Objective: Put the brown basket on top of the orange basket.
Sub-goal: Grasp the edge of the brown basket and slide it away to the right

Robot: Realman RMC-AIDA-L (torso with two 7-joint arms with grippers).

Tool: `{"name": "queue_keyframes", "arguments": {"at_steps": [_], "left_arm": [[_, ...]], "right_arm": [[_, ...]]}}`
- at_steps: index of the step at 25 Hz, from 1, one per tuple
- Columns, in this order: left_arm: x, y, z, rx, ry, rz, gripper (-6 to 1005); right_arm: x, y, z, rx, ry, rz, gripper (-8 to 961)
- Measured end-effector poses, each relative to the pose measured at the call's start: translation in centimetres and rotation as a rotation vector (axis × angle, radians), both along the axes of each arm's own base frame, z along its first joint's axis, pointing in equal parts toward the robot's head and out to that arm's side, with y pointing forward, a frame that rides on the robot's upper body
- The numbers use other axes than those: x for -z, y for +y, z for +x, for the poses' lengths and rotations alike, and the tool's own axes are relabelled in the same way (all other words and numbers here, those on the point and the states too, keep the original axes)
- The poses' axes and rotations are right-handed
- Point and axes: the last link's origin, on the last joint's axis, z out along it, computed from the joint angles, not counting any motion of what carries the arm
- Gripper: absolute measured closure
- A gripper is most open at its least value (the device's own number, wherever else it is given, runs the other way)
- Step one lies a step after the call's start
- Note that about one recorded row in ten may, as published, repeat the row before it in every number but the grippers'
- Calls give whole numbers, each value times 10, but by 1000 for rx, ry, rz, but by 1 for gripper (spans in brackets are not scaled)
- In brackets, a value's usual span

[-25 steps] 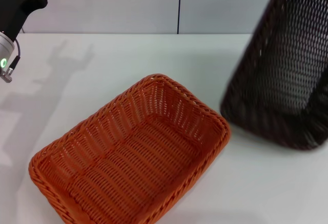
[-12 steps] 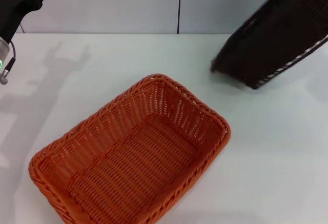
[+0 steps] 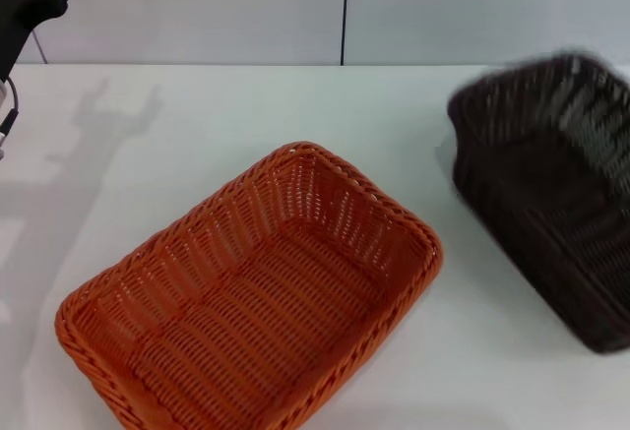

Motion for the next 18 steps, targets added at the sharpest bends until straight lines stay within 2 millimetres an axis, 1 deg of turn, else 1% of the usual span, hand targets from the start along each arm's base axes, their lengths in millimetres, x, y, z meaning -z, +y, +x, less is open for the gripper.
{"name": "queue_keyframes", "arguments": {"at_steps": [5,11,13,14,15,16,17,18], "left_arm": [[-1,3,3,7,16,8,170],[-1,6,7,14,27,12,170],[-2,7,8,16,27,12,170],[-2,7,10,18,28,13,170],[-2,8,10,18,31,15,170],[-2,8,10,18,33,16,170],[-2,8,10,18,33,16,170],[-2,8,9,15,35,18,170]], "right_arm": [[3,-7,9,9,57,22,946],[7,-10,14,37,102,10,940],[11,-10,15,59,104,-13,938],[20,-10,17,87,80,-47,937],[20,-10,17,87,80,-47,911],[30,-9,20,133,40,-85,886],[30,-9,20,133,40,-85,860],[36,-9,23,167,11,-108,834]]}}
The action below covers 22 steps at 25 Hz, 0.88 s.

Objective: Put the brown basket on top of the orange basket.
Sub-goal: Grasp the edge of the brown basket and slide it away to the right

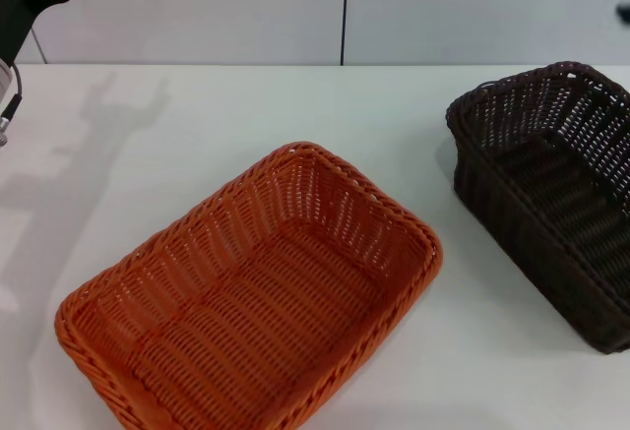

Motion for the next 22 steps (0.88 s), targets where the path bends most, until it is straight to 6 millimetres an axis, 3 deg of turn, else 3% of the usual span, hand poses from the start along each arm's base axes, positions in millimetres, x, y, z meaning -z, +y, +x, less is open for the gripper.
{"name": "queue_keyframes", "arguments": {"at_steps": [3,8,18,22], "left_arm": [[0,0,-1,-5,-2,2,170],[0,-1,-3,-19,-14,6,170],[4,4,-5,-57,-15,-10,170],[5,7,-4,-67,-19,-13,170]], "right_arm": [[14,-1,6,42,-52,-57,757],[35,-16,20,50,-116,-172,531],[58,-46,45,99,-209,-416,329],[63,-57,49,99,-215,-487,319]]}}
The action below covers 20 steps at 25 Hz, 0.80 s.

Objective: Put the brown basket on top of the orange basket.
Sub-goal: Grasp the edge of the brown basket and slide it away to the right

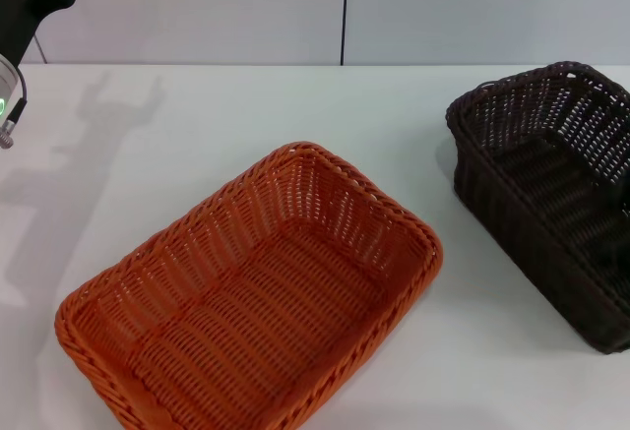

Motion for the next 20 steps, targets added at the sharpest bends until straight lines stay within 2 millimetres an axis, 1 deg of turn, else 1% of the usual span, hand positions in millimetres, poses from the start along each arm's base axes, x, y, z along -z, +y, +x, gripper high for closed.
{"name": "queue_keyframes", "arguments": {"at_steps": [1,3,4,5,8,14,15,19,20], "left_arm": [[0,0,0,-3,-2,1,170],[0,0,-1,-6,-6,0,170],[1,0,-1,-10,-12,1,170],[1,0,-1,-10,-12,1,170],[1,0,-2,-14,-20,2,170],[2,-1,-4,-26,-47,6,170],[2,-1,-4,-26,-47,6,170],[2,-1,-4,-27,-51,8,170],[2,-1,-4,-27,-51,8,170]], "right_arm": [[3,-6,2,7,-1,-44,317],[5,-10,2,13,-2,-69,318],[10,-16,3,19,-6,-110,319],[10,-16,3,19,-6,-110,319],[15,-25,3,16,-5,-165,321],[23,-43,-9,-7,25,-289,321],[23,-43,-9,-7,25,-289,321],[32,-57,-19,-42,27,-393,321],[32,-57,-19,-42,27,-393,321]]}}
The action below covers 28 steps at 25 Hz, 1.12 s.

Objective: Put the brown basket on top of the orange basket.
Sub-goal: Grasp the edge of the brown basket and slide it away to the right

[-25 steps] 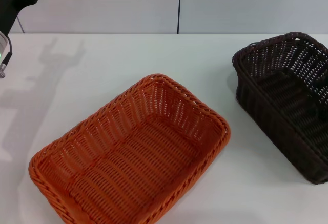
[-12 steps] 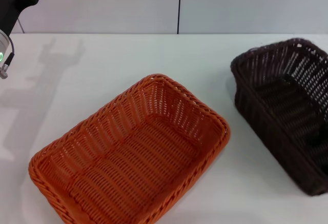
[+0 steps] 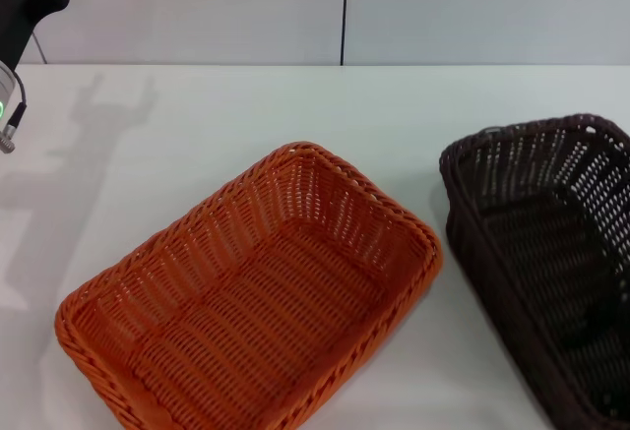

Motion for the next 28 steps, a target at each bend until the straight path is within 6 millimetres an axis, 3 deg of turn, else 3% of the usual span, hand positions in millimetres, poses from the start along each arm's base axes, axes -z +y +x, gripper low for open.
{"name": "queue_keyframes", "arguments": {"at_steps": [9,16,20,23,24,25,26,28], "left_arm": [[-5,1,-2,-11,-11,18,170],[-8,4,2,1,-10,27,170],[-9,5,4,7,-11,29,170],[-9,5,4,9,-13,29,170],[-8,4,4,10,-15,29,170],[-8,4,4,10,-15,29,170],[-8,4,4,10,-15,28,170],[-8,3,3,10,-15,27,170]], "right_arm": [[18,-26,-16,-39,-33,-185,322],[23,-38,-26,-80,-22,-235,322],[16,-27,-24,-76,-8,-161,321],[1,-8,-24,-86,27,-31,321],[-11,7,-26,-85,56,44,321],[-11,7,-26,-85,56,44,321],[-22,23,-28,-83,91,105,321],[-27,29,-28,-85,105,130,320]]}}
